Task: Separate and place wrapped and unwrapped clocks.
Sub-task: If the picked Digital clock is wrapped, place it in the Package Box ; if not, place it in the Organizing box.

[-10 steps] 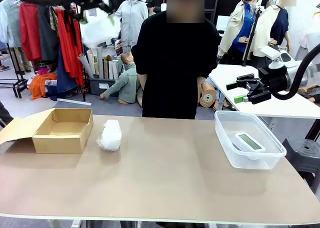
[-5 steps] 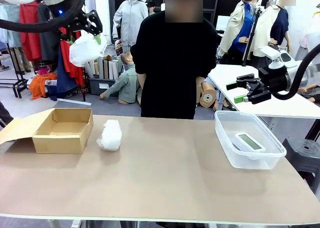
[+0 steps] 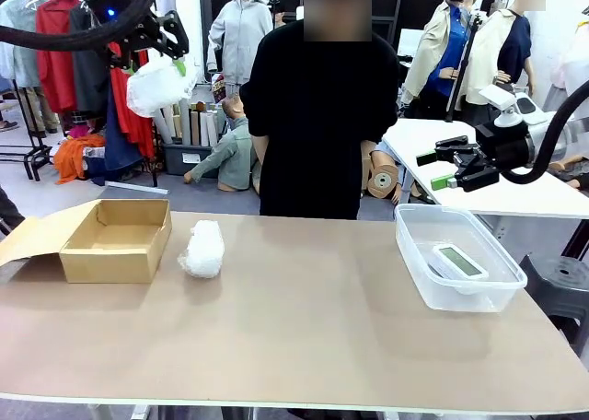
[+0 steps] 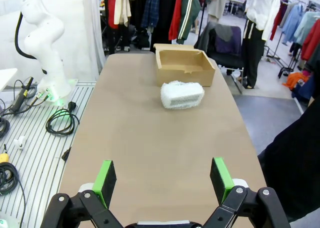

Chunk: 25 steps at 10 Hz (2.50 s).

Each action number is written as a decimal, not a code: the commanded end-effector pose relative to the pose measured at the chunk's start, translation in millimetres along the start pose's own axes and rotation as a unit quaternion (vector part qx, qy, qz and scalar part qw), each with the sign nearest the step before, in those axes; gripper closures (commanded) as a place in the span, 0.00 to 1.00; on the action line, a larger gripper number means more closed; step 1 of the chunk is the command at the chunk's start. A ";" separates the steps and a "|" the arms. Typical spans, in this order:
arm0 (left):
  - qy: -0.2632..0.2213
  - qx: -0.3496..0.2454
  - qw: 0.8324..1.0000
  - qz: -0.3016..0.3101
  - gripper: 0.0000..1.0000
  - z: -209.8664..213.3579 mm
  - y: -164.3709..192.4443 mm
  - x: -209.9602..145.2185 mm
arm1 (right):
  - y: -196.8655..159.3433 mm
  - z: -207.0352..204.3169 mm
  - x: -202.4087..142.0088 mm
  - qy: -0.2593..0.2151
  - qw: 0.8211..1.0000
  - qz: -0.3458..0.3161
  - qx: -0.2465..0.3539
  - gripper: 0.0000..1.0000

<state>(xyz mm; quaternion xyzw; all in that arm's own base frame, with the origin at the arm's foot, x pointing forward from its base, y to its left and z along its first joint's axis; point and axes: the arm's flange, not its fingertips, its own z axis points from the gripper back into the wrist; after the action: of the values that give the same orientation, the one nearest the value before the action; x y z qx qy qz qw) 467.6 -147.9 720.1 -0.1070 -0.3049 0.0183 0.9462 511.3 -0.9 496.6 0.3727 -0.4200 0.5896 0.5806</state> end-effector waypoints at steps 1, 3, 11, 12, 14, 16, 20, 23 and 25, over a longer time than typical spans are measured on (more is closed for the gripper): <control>0.008 0.013 1.000 -0.001 1.00 -3.6 19.0 4.4 | 0.3 0.8 2.4 -0.001 1.000 0.002 0.000 0.00; -0.001 0.043 0.999 -0.006 1.00 -24.9 45.7 1.0 | 0.3 0.8 2.4 -0.001 1.000 0.002 0.000 0.00; 0.001 0.133 0.990 -0.045 1.00 -123.6 194.6 -11.0 | 0.3 0.8 2.4 -0.001 1.000 0.002 0.000 0.00; 0.004 0.137 0.987 -0.081 1.00 -127.4 197.1 -11.3 | 0.3 0.8 2.4 -0.001 1.000 0.002 0.000 0.00; 0.038 0.171 0.979 -0.105 1.00 -136.6 203.5 -14.1 | 0.3 0.8 2.4 -0.001 1.000 0.002 0.000 0.00; 0.034 0.154 0.983 -0.093 1.00 -137.9 199.0 -10.3 | 0.3 0.8 2.4 -0.001 1.000 0.002 0.000 0.00; 0.034 0.154 0.983 -0.093 1.00 -137.9 199.0 -10.3 | 0.3 0.8 2.4 -0.001 1.000 0.002 0.000 0.00; 0.079 0.137 0.983 -0.092 1.00 -154.4 202.2 -4.3 | 0.3 0.8 2.4 -0.001 1.000 0.002 0.000 0.00; 0.095 0.139 0.983 -0.076 1.00 -181.1 209.8 -1.4 | 0.3 0.8 2.4 -0.001 1.000 0.002 0.000 0.00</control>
<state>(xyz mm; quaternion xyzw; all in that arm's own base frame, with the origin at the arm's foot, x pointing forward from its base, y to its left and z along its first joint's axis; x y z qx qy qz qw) 563.8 17.3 529.8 0.0573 -0.2233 -0.0225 0.9728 511.3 -1.1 496.8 0.3726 -0.4201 0.5896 0.5806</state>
